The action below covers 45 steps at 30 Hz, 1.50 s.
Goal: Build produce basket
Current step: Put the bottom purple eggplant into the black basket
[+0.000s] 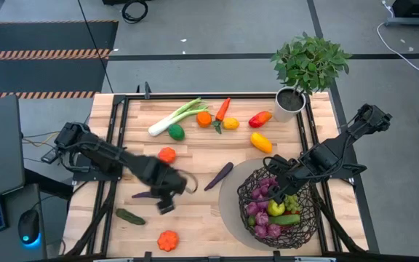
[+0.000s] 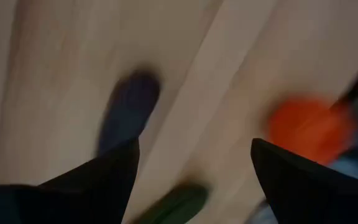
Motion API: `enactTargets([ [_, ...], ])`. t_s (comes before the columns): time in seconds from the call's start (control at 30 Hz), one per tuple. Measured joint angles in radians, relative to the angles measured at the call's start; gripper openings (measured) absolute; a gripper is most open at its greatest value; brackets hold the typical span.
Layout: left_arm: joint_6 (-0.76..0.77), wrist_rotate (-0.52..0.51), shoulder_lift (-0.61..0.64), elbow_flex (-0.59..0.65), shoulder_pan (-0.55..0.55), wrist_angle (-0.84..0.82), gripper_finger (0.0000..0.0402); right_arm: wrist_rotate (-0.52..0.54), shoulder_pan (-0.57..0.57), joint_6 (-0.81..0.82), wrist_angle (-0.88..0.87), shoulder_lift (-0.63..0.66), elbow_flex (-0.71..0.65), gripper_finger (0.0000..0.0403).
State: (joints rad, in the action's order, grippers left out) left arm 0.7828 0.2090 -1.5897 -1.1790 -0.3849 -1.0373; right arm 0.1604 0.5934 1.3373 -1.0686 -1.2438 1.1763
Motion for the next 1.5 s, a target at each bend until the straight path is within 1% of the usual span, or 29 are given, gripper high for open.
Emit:
enactTargets([
  [0.07,-0.036,-0.051,0.0,0.0,-0.058,-0.115,0.0314,0.012,0.0,-0.002,0.007,0.0,0.0,0.0378],
  [0.1,-0.044,-0.075,0.002,0.001,-0.084,-0.154,0.0314,0.014,0.0,-0.002,0.01,0.0,0.0,0.0378],
  [0.13,-0.054,-0.092,0.003,0.004,-0.107,-0.159,0.0313,0.014,0.0,-0.002,0.011,0.0,0.0,0.0378],
  [0.23,-0.049,-0.104,0.036,0.053,-0.165,-0.103,0.0313,0.015,0.0,-0.001,0.033,0.0,0.0,0.0378],
  [0.33,0.006,-0.103,0.072,0.135,-0.197,-0.021,0.0313,0.014,0.0,0.015,0.048,0.0,0.0,0.0378],
  [0.4,0.049,-0.108,0.097,0.192,-0.209,-0.022,0.0313,0.007,0.0,0.033,0.052,0.0,0.0,0.0378],
  [0.53,0.071,-0.112,0.141,0.277,-0.218,0.005,0.0313,0.004,0.0,0.048,0.051,0.0,0.0,0.0378],
  [0.63,0.07,-0.121,0.165,0.321,-0.218,0.083,0.0313,0.008,-0.002,0.052,0.05,0.0,0.0,0.0377],
  [0.83,0.073,-0.153,0.165,0.427,-0.214,0.214,0.0312,0.032,-0.015,0.124,0.051,0.0,0.0,0.0377],
  [0.97,0.096,-0.153,0.165,0.495,-0.201,0.278,0.03,0.028,-0.009,0.134,0.054,0.0,0.0,0.0377],
  [1.07,0.102,-0.157,0.165,0.522,-0.2,0.304,0.028,0.028,0.004,0.134,0.054,0.0,0.0,0.0378],
  [1.17,0.103,-0.159,0.165,0.528,-0.201,0.334,0.0246,0.031,0.009,0.147,0.054,0.0,0.0,0.0378],
  [1.33,0.104,-0.16,0.165,0.504,-0.2,0.403,0.0159,0.074,0.008,0.175,0.054,0.0,0.0,0.0378],
  [1.5,0.091,-0.16,0.165,0.436,-0.2,0.426,0.0071,0.131,0.007,0.183,0.056,0.0,0.0,0.0378],
])
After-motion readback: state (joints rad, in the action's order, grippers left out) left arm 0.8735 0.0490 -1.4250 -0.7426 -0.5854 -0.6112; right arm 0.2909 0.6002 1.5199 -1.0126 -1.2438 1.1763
